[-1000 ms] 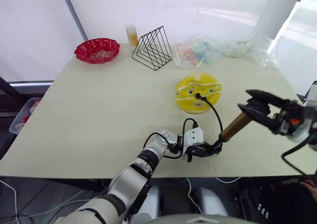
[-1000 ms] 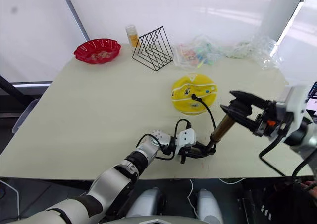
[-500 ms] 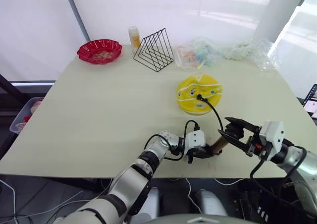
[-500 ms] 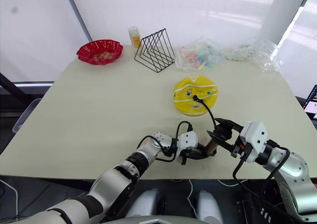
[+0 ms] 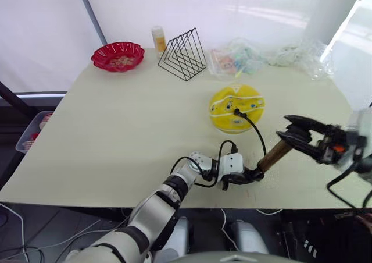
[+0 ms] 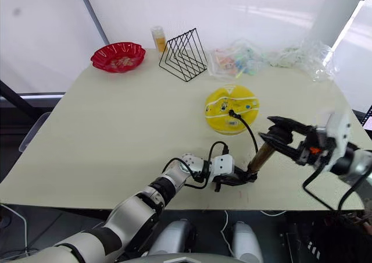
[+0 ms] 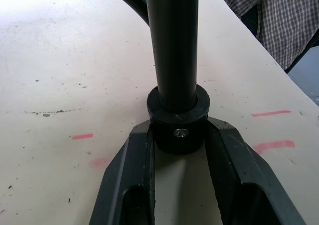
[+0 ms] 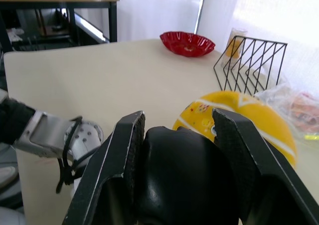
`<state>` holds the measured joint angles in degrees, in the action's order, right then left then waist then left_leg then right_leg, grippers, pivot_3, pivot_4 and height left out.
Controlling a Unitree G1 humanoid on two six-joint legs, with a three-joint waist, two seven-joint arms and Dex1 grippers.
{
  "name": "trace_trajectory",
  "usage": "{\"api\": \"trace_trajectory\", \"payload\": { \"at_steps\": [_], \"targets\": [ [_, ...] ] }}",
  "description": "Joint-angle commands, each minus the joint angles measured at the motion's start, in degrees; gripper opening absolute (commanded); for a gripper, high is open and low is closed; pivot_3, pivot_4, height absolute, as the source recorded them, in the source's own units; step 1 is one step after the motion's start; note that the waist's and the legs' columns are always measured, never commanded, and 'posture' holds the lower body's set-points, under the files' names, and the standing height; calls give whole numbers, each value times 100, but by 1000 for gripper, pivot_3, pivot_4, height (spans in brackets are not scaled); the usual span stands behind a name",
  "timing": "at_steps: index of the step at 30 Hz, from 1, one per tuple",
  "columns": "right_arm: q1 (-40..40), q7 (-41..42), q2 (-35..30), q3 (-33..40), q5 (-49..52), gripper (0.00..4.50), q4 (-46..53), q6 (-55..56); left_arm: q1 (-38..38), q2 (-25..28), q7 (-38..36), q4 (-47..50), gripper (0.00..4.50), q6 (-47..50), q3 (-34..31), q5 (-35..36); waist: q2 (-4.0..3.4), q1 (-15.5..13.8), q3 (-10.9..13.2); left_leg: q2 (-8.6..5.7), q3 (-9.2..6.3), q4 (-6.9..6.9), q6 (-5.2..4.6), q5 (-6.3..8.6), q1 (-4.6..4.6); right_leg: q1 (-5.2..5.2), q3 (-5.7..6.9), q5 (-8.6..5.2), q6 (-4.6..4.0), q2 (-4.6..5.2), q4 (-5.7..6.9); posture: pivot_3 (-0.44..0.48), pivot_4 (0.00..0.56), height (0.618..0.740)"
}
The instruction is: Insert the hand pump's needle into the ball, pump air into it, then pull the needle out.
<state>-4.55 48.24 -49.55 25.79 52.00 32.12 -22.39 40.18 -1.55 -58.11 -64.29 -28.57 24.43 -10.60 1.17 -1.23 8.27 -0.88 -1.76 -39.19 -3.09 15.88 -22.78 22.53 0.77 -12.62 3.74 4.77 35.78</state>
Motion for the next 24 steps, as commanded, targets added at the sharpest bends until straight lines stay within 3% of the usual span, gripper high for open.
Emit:
{"api": "trace_trajectory", "payload": {
  "at_steps": [1, 8, 14, 19, 24],
  "targets": [
    [478, -25, -446, 1027, 897, 1775, 152, -270, -237, 322, 309, -599, 998, 310, 168, -453, -2, -4, 2, -1, 2, -1, 0, 0, 0, 0, -1, 0, 0, 2, 0, 0, 150, 737],
    [1323, -413, -1010, 1483, 1756, 1775, -16, -957, -263, 331, 275, -596, 998, 270, 204, -471, -13, -1, 28, -2, 6, -1, -2, -1, -11, 10, -2, -9, -14, 12, 0, 0, 150, 737],
    [1093, -440, -759, 1385, 1604, 1775, 89, -1227, -291, 345, 264, -587, 998, 255, 219, -466, -16, -11, 33, -3, 5, 6, -4, 0, -22, 18, -1, 4, 6, 15, -9, 0, 150, 737],
    [110, -136, -8, -107, -308, 1775, 267, -381, -326, 322, 262, -553, 998, 244, 228, -449, 23, 21, -13, 0, -4, 13, -4, 1, -9, 7, -5, 1, 4, 13, -10, 0, 150, 737],
    [-389, -13, 648, -1026, -1235, 1775, -52, 343, -332, 307, 279, -552, 998, 248, 238, -456, 75, 58, -77, 5, -4, 12, -3, 1, 22, -10, -1, -14, -12, 7, -10, 0, 150, 737]
  ]
}}
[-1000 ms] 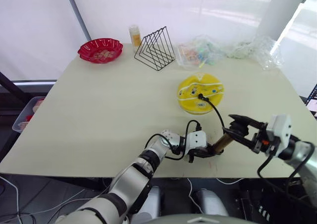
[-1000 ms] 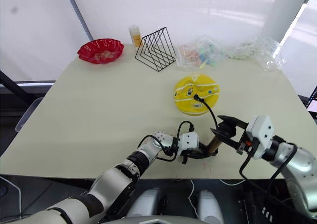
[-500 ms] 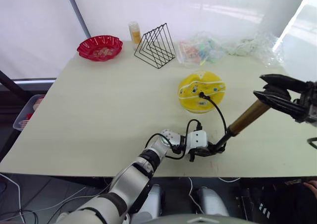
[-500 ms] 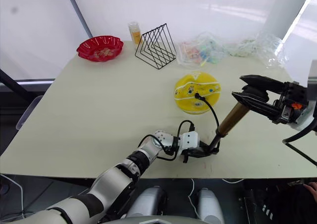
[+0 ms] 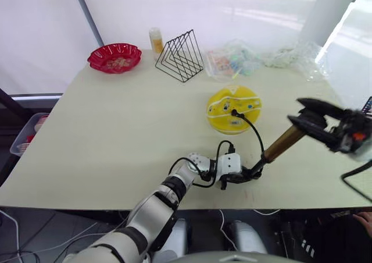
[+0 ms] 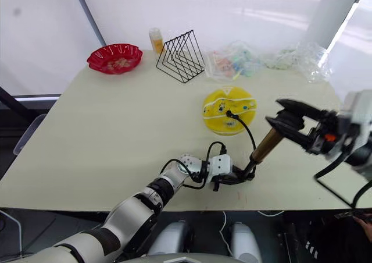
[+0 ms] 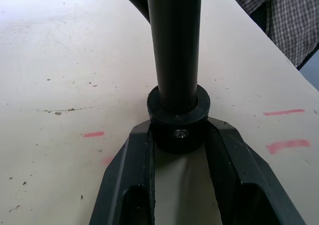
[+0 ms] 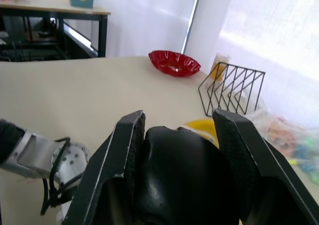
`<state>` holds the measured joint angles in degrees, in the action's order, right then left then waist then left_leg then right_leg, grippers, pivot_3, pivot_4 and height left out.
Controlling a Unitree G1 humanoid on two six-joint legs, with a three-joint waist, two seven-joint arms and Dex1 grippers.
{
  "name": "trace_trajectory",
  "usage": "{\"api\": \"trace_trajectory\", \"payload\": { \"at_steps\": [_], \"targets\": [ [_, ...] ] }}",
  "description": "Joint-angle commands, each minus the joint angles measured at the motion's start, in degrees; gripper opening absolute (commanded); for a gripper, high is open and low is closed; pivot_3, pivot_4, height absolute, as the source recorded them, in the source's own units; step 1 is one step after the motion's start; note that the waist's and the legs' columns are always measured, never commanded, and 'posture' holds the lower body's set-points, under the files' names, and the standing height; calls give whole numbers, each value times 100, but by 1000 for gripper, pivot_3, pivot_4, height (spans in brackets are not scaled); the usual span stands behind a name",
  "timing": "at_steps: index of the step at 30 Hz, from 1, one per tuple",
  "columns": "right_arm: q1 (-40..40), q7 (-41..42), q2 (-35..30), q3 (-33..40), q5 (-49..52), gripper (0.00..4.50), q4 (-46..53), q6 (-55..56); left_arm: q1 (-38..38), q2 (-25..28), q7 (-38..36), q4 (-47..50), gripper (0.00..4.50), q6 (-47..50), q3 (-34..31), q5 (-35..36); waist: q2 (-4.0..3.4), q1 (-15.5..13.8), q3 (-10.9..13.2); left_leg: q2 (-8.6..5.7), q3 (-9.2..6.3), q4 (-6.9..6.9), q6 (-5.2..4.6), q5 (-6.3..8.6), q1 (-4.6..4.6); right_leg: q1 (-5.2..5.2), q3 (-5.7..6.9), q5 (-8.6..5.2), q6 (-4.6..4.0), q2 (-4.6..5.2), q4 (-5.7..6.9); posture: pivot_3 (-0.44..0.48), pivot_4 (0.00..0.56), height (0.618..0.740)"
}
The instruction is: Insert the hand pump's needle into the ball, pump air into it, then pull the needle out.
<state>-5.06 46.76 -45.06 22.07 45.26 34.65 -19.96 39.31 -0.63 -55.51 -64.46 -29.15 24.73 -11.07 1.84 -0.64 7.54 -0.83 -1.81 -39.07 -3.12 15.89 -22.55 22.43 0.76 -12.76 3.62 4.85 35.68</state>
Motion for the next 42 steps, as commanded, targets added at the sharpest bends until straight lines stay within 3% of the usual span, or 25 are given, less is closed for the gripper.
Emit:
{"api": "trace_trajectory", "payload": {
  "at_steps": [1, 7, 13, 23, 33, 39, 42],
  "targets": [
    [-437, 131, 358, -851, -725, 1775, -401, 237, -245, 212, 22, -537, 998, 306, 212, -420, 22, -4, -15, 0, 2, 0, 0, 0, 3, -1, -1, -1, 4, 1, 0, 0, 150, 737],
    [-747, 112, 914, -1711, -1796, 1775, -1060, 999, -251, 174, 10, -541, 998, 319, 209, -422, 17, -10, -46, 6, -12, 4, 2, 0, 6, -6, -1, 0, -5, -5, 0, 0, 150, 737],
    [-588, -258, 1244, -1821, -1924, 1775, -1165, 879, -245, 127, 3, -537, 998, 337, 211, -418, 8, -17, -54, 6, -13, 4, 2, 1, 6, -6, 2, -1, -8, -5, 0, 0, 150, 737],
    [405, -539, 494, -250, 401, 1641, -10, -490, -174, 91, -1, -583, 998, 376, 176, -418, -57, -52, -5, -3, -12, 4, 1, 0, -29, 19, 6, 1, -7, 3, 0, 0, 150, 737],
    [1345, -663, -659, 1216, 1451, 1638, -52, -1166, -164, 100, -41, -602, 998, 370, 169, -433, -95, -64, 86, -19, -4, 1, -1, -1, -36, 19, 17, 5, 3, 9, -1, 0, 150, 737],
    [1848, -962, -1101, 1588, 2156, 1633, -82, -1560, -179, 105, -44, -595, 998, 357, 176, -440, -86, -67, 97, -21, -6, -1, -2, -1, -38, 19, 19, 14, 18, 10, -1, 0, 150, 737],
    [1526, -1045, -883, 1423, 2205, 1633, 134, -1661, -180, 98, -44, -594, 998, 360, 180, -444, -87, -72, 99, -21, -5, 0, -2, -1, -42, 22, 17, 14, 17, 13, -1, 0, 150, 737]
  ]
}}
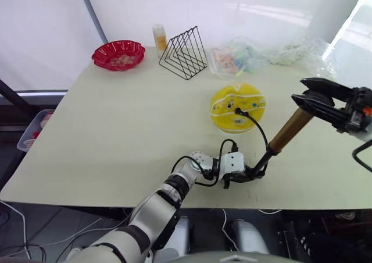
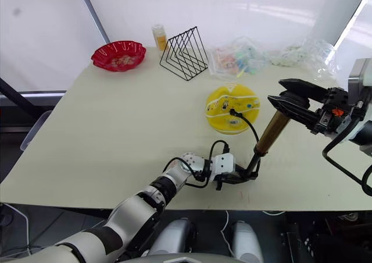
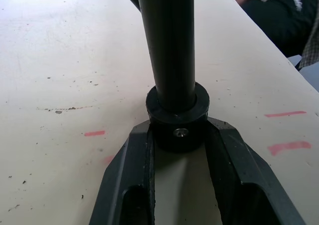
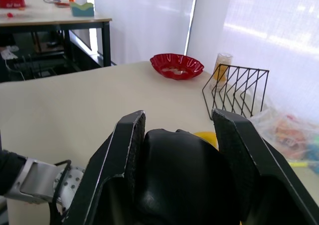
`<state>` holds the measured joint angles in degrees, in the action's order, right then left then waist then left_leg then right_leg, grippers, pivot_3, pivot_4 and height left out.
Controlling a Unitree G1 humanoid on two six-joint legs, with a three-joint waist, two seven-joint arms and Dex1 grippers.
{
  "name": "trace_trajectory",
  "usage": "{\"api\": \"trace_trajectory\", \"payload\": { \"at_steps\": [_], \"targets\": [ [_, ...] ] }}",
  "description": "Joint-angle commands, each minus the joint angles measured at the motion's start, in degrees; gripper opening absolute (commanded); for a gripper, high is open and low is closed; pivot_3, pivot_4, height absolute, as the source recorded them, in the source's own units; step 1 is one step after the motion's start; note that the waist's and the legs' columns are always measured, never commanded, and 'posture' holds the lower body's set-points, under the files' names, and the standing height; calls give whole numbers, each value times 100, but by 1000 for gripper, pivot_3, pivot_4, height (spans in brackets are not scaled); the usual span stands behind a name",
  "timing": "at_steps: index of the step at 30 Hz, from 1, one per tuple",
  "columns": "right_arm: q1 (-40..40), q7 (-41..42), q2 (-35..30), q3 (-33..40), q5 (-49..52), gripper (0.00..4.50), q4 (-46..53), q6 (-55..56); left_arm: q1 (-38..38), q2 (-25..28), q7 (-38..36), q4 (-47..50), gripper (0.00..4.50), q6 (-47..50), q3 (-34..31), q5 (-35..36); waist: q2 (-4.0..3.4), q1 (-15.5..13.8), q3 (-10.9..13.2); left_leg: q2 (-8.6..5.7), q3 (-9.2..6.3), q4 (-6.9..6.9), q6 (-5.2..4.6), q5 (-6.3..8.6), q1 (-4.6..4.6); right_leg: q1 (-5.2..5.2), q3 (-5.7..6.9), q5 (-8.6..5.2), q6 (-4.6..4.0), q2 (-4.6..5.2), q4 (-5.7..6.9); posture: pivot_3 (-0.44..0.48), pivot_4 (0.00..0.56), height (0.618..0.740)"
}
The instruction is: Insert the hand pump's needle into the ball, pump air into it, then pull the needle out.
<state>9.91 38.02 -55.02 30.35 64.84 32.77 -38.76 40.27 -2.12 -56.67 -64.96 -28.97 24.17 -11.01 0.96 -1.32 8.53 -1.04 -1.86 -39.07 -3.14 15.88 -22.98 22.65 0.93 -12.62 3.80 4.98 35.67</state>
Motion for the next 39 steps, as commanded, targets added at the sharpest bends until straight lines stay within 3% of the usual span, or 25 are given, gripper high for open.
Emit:
{"api": "trace_trajectory", "payload": {
  "at_steps": [1, 6, 13, 22, 25, 30, 39],
  "targets": [
    [-187, -157, 252, 462, 106, 1633, 419, 246, -277, 244, 71, -543, 998, 341, 239, -452, 1, -10, 0, 0, -1, 0, 0, 0, 0, 0, 1, 0, 0, 0, -1, 0, 150, 737],
    [-1248, 83, 922, -395, -1003, 1632, 619, 699, -274, 246, 63, -540, 998, 354, 247, -456, 27, -7, -37, 4, -4, 4, 1, 0, 10, -7, 2, -1, 1, -4, -2, 0, 150, 737],
    [-2146, 602, 1507, -1613, -2789, 1631, -78, 2015, -222, 256, 69, -568, 998, 392, 253, -483, 103, 49, -121, 21, -7, 3, 2, 1, 39, -25, 5, -28, 0, -15, -2, 0, 150, 737],
    [-2477, 704, 2423, -2593, -4036, 1631, -1668, 3406, -133, 141, 83, -567, 998, 493, 244, -498, 123, 42, -143, 21, -17, 8, 4, 2, 54, -42, -6, -26, -7, -9, -7, 0, 150, 737],
    [-2387, 721, 2471, -2536, -3944, 1631, -1636, 3485, -133, 127, 96, -574, 998, 508, 238, -506, 115, 42, -151, 19, -17, 8, 5, 3, 60, -53, -8, -19, -18, -4, -15, 0, 150, 737],
    [-2000, 734, 2153, -1978, -3068, 1631, -785, 3029, -156, 128, 96, -571, 998, 512, 236, -519, 82, 33, -127, 19, -19, 8, 15, 9, 55, -53, -9, -27, -4, 0, -19, 0, 150, 737],
    [-1047, 590, 849, -299, -1281, 1631, 74, 1846, -173, 149, 79, -579, 998, 519, 234, -546, 15, -100, -32, 3, -9, 9, 2, 1, 1, -5, 12, -12, -21, 4, -26, 0, 150, 737]
  ]
}}
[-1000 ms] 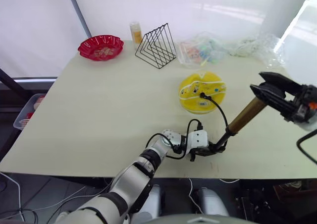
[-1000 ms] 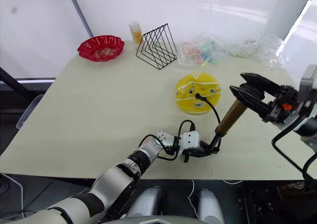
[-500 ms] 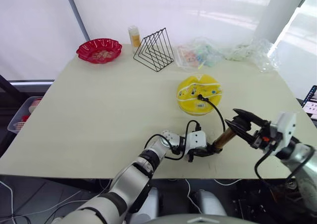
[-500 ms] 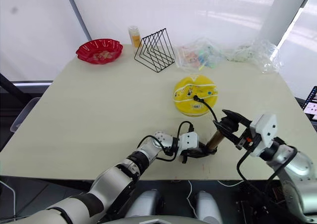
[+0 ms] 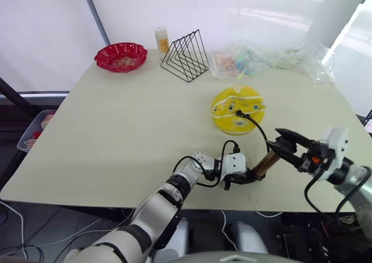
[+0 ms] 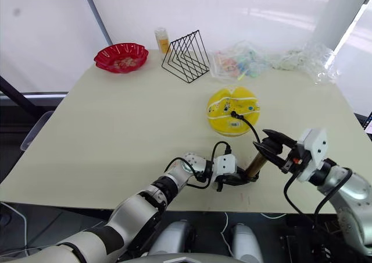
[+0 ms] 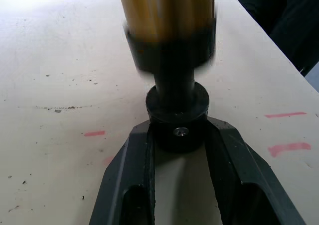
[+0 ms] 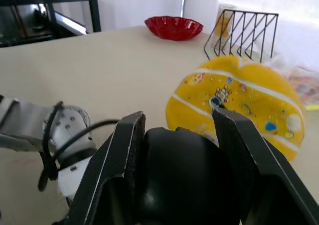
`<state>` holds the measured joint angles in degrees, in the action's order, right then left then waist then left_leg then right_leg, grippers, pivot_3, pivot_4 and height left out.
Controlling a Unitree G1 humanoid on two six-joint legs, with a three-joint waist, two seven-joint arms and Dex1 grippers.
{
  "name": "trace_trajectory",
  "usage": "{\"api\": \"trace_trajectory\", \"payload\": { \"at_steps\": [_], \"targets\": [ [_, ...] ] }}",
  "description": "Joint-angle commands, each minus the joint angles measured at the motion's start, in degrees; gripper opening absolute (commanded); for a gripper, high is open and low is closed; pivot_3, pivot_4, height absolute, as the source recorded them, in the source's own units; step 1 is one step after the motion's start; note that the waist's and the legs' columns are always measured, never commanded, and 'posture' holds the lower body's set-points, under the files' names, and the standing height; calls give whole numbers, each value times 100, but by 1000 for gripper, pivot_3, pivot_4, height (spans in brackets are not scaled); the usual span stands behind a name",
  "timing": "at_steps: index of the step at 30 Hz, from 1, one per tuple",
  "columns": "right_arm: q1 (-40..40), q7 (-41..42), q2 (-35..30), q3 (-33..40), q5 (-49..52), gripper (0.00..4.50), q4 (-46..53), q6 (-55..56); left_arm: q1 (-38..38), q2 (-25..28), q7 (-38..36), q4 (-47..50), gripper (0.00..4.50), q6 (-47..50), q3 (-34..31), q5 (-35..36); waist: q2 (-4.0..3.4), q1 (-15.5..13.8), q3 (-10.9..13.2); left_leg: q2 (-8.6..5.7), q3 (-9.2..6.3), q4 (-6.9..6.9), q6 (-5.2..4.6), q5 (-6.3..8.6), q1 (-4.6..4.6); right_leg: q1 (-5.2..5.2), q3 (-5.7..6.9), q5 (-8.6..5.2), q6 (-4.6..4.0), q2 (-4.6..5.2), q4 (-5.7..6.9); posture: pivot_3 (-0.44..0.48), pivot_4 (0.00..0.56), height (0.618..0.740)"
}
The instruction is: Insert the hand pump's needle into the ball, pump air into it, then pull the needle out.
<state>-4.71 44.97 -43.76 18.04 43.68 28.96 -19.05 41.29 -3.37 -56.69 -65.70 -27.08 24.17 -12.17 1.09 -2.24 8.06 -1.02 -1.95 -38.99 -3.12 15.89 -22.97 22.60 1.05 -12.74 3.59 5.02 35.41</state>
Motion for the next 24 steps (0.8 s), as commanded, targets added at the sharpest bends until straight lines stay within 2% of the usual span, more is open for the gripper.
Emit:
{"api": "trace_trajectory", "payload": {
  "at_steps": [1, 4, 9, 13, 16, 17, 20, 24],
  "targets": [
    [557, -133, -478, 1182, 1058, 1631, 489, -274, -277, 277, 73, -506, 998, 326, 241, -436, 0, -11, 20, 0, -1, 0, 0, 0, -2, 1, 3, 0, 0, 0, 0, 0, 150, 737],
    [803, -203, -916, 1705, 1504, 1630, 553, -665, -280, 276, 63, -510, 998, 323, 247, -441, -15, -11, 41, -1, 0, 0, 0, 0, -3, 0, 3, 0, 0, 1, 0, 0, 150, 737],
    [1084, -300, -1222, 2156, 1933, 1630, 532, -1026, -305, 284, 50, -510, 998, 307, 262, -455, -9, -10, 44, -1, 0, 0, -1, 0, -5, -2, 5, 0, 1, 1, 0, 0, 150, 737],
    [896, -226, -1201, 2165, 1890, 1630, 581, -1219, -326, 283, 53, -509, 998, 300, 273, -463, -9, -13, 44, -1, 0, 0, -1, -1, -5, -2, 5, 0, 1, 0, 1, 0, 150, 737],
    [547, -140, -931, 1814, 1547, 1630, 724, -1146, -336, 277, 54, -507, 998, 298, 280, -469, -5, -10, 41, -1, 0, 0, -1, -1, -5, -3, 5, 0, 2, 0, 0, 0, 150, 737],
    [222, -83, -784, 1387, 1013, 1630, 675, -954, -340, 271, 57, -509, 998, 294, 283, -471, 0, -9, 38, -1, 0, 0, -1, -1, -2, -4, 5, 1, 3, 0, 0, 0, 150, 737],
    [-516, 105, -345, 410, -190, 1630, 328, -333, -346, 248, 76, -509, 998, 297, 286, -469, 74, 4, -30, 4, -4, 2, 0, 0, 12, -13, 10, -1, 6, -6, -1, 0, 150, 737],
    [-813, 106, 251, -277, -780, 1630, -126, 250, -354, 225, 91, -500, 998, 300, 283, -481, 109, 18, -68, 8, -3, 6, 1, 1, 38, -32, 8, -6, 6, -6, -2, 0, 150, 737]
  ]
}}
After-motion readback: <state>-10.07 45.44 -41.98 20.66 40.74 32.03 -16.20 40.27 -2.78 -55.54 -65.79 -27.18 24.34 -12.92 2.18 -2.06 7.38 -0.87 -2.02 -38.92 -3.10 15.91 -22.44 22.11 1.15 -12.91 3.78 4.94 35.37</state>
